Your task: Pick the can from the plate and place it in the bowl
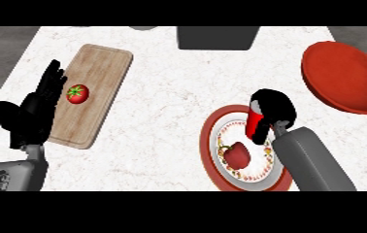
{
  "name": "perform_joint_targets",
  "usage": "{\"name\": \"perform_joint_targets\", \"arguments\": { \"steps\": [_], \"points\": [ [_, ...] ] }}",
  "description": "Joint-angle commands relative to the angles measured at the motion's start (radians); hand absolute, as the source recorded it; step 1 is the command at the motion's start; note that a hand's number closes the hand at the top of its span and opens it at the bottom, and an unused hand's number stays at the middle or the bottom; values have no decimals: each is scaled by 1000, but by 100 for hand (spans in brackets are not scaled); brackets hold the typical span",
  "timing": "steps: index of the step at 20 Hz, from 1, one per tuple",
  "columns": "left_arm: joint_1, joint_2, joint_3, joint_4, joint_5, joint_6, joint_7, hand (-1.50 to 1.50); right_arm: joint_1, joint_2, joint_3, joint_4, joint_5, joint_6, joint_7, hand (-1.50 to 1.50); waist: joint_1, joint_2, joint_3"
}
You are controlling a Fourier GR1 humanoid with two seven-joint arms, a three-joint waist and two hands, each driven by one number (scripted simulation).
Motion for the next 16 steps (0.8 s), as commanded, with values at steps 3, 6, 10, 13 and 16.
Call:
{"name": "perform_joint_targets", "arguments": {
  "steps": [3, 6, 10, 13, 16],
  "points": [
    [-1, -3, -1, 0, -5, -19, -16, 0, -216, 29, -155, 343, 5, -167, -89, 150, 24, 17, 7],
    [-2, 7, 22, 5, 4, -34, -11, 0, -300, 11, -182, 418, 29, -206, -126, 150, 13, 12, 7],
    [-8, 9, 46, -9, 17, -32, 15, 0, -285, 0, -151, 290, 99, -260, -40, 150, 0, 7, 6],
    [53, 19, 48, -41, 32, -58, 6, 0, -303, -76, -163, 183, 143, -310, 1, 150, -5, 0, 6],
    [53, 17, 44, -54, 5, -32, 3, 0, -348, -79, -179, 43, 183, -347, 121, 150, -18, -8, 5]
  ]
}}
